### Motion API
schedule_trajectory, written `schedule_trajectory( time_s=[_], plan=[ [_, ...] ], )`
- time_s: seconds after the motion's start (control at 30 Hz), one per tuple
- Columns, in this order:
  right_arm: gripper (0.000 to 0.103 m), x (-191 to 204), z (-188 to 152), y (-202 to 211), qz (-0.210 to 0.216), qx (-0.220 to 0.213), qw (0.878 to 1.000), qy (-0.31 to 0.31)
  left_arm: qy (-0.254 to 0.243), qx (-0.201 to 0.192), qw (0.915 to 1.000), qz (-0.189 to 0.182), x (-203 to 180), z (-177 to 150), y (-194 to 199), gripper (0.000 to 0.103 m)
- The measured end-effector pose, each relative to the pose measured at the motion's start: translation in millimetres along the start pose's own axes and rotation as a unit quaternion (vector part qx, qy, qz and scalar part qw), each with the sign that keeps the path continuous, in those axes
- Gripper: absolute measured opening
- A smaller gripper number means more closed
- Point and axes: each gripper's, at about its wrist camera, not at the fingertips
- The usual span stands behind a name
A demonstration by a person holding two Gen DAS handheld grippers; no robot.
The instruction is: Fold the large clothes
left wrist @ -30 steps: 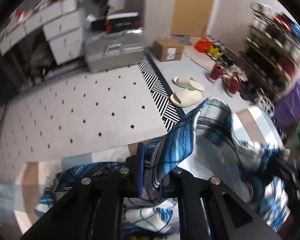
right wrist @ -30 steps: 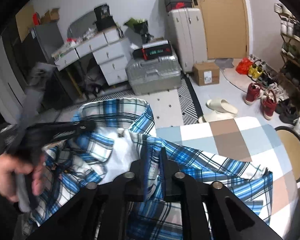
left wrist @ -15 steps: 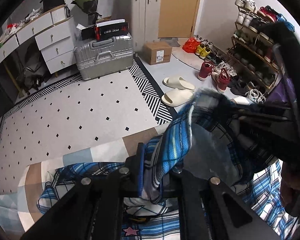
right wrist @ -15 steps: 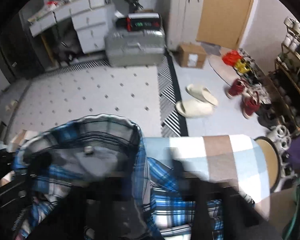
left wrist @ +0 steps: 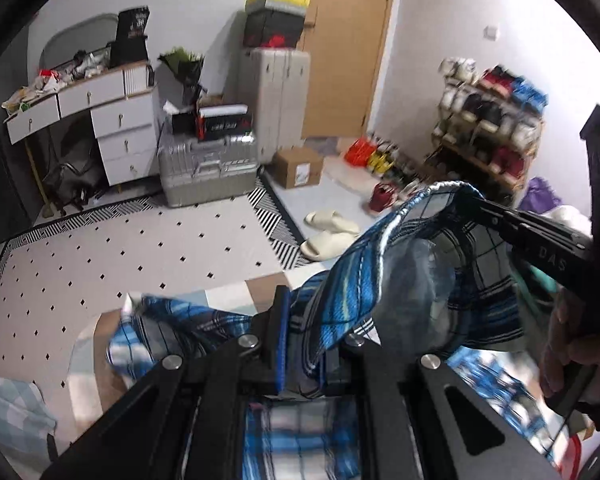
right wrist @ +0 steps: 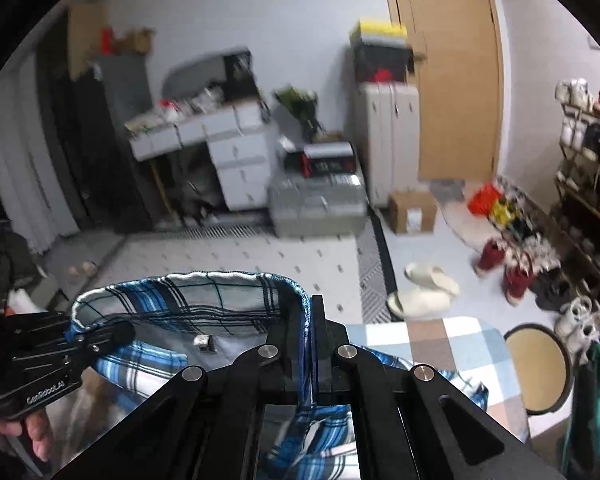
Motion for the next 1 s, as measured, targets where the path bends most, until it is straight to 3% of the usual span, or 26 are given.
schedule_trajectory(
  time_s=[0.2,0.47,0.6,0.7,0.83,0.87,0.9,0.93,0.97,1.0],
  plan=[
    [0.001,30,-73,90,0.017,-0.056,0.998,0.019,0.024,-0.015,0.9986,-0.045,-1,-64,42,0.006],
    [0.002,29,-194,134,0.066,-0.023,0.997,-0.035,0.054,0.036,0.9938,-0.089,-15,-167,47,0.006],
    [0.002,17,-248,115,0.075,0.032,0.993,-0.085,0.087,0.087,0.9865,-0.108,-19,-197,21,0.007],
    [0.008,-1,-289,86,0.094,0.091,0.982,-0.137,0.108,0.125,0.9816,-0.097,-19,-214,-8,0.01],
    [0.018,-19,-320,61,0.106,0.165,0.963,-0.185,0.094,0.159,0.9792,-0.084,-30,-222,-23,0.016],
    [0.035,-23,-323,58,0.11,0.182,0.958,-0.194,0.093,0.161,0.9779,-0.095,-30,-224,-20,0.029],
    [0.044,-27,-323,57,0.12,0.195,0.953,-0.198,0.089,0.162,0.9769,-0.108,-31,-222,-17,0.06],
    [0.049,-31,-322,59,0.141,0.204,0.948,-0.198,0.083,0.162,0.9759,-0.12,-32,-218,-11,0.076],
    [0.051,-33,-319,65,0.146,0.204,0.949,-0.193,0.084,0.155,0.976,-0.127,-31,-217,-5,0.086],
    [0.055,-35,-315,74,0.146,0.202,0.951,-0.183,0.084,0.145,0.9754,-0.143,-28,-214,4,0.086]
  ],
)
Point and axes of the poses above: each gripper's, at about its wrist camera, not at the fingertips, and y roughly against the way its jaws point, x to its left, z to its top, and after that the axes turned 13 degrees about x, right-handed
